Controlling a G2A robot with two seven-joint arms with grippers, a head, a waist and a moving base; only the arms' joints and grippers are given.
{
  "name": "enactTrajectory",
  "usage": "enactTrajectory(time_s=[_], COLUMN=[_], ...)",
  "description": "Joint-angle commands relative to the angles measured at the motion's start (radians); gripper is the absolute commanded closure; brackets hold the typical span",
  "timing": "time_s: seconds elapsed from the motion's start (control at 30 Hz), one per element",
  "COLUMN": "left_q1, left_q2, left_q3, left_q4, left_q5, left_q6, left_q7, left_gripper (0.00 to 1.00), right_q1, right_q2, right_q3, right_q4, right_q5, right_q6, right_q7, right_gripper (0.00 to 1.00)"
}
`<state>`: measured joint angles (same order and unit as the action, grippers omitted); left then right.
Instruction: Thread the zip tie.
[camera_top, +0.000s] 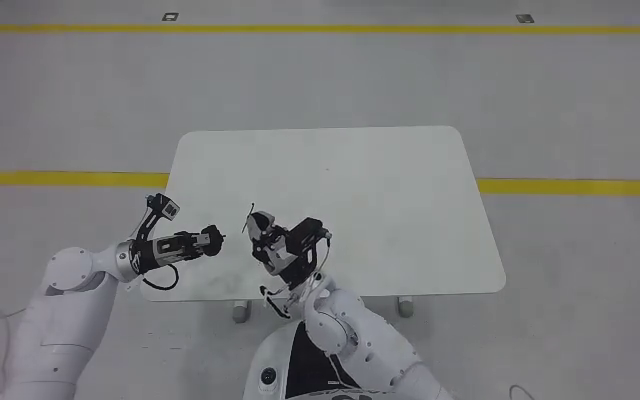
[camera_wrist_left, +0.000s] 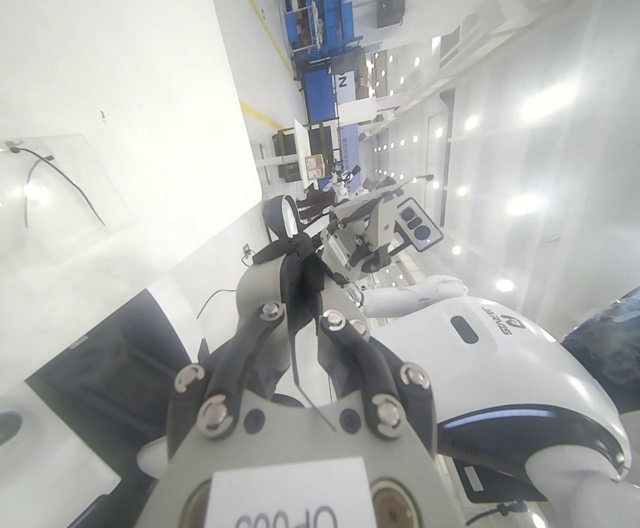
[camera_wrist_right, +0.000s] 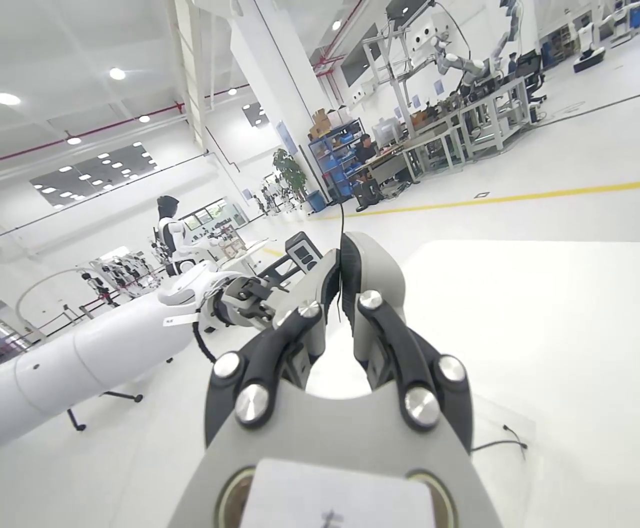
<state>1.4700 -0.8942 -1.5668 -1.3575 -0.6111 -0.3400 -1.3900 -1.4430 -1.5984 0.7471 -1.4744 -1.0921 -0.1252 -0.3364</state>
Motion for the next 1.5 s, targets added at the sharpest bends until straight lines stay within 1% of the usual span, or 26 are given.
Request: enactTrajectory(time_s=[0.0, 0.1, 0.4, 0.47, 0.53, 0.57, 0.63, 0.77, 0.83, 0.97, 1.23, 1.47], left_q1=[0.0, 0.0, 0.0, 0.0, 0.0, 0.0, 0.0, 0.0, 0.0, 0.0, 0.0, 0.0], left_q2=[0.0, 0.0, 0.0, 0.0, 0.0, 0.0, 0.0, 0.0, 0.0, 0.0, 0.0, 0.0], left_q3=[0.0, 0.0, 0.0, 0.0, 0.0, 0.0, 0.0, 0.0, 0.0, 0.0, 0.0, 0.0], left_q4=[0.0, 0.0, 0.0, 0.0, 0.0, 0.0, 0.0, 0.0, 0.0, 0.0, 0.0, 0.0], left_q5=[0.0, 0.0, 0.0, 0.0, 0.0, 0.0, 0.0, 0.0, 0.0, 0.0, 0.0, 0.0], left_q6=[0.0, 0.0, 0.0, 0.0, 0.0, 0.0, 0.0, 0.0, 0.0, 0.0, 0.0, 0.0], left_q7=[0.0, 0.0, 0.0, 0.0, 0.0, 0.0, 0.0, 0.0, 0.0, 0.0, 0.0, 0.0], left_gripper=[1.0, 1.0, 1.0, 1.0, 1.0, 1.0, 1.0, 1.0, 1.0, 1.0, 1.0, 1.0], right_q1=[0.017, 0.034, 0.034, 0.024, 0.023, 0.02, 0.023, 0.048, 0.059, 0.08, 0.08, 0.079], right_q2=[-0.009, -0.019, -0.019, -0.021, -0.024, -0.027, -0.033, -0.044, -0.047, -0.054, -0.054, -0.046], right_q3=[-0.023, -0.044, -0.044, -0.044, -0.058, -0.064, -0.077, -0.107, -0.123, -0.152, -0.152, -0.16], right_q4=[0.032, 0.052, 0.052, 0.042, 0.046, 0.048, 0.063, 0.105, 0.122, 0.152, 0.152, 0.135], right_q5=[-0.012, -0.022, -0.022, -0.021, -0.067, -0.071, -0.077, -0.066, -0.057, -0.026, -0.026, -0.098], right_q6=[0.024, 0.052, 0.052, 0.081, 0.122, 0.136, 0.157, 0.181, 0.19, 0.225, 0.225, 0.256], right_q7=[-0.022, -0.063, -0.063, -0.08, -0.109, -0.126, -0.153, -0.178, -0.185, -0.181, -0.181, -0.223], right_gripper=[1.0, 1.0, 1.0, 1.0, 1.0, 1.0, 1.0, 1.0, 1.0, 1.0, 1.0, 1.0])
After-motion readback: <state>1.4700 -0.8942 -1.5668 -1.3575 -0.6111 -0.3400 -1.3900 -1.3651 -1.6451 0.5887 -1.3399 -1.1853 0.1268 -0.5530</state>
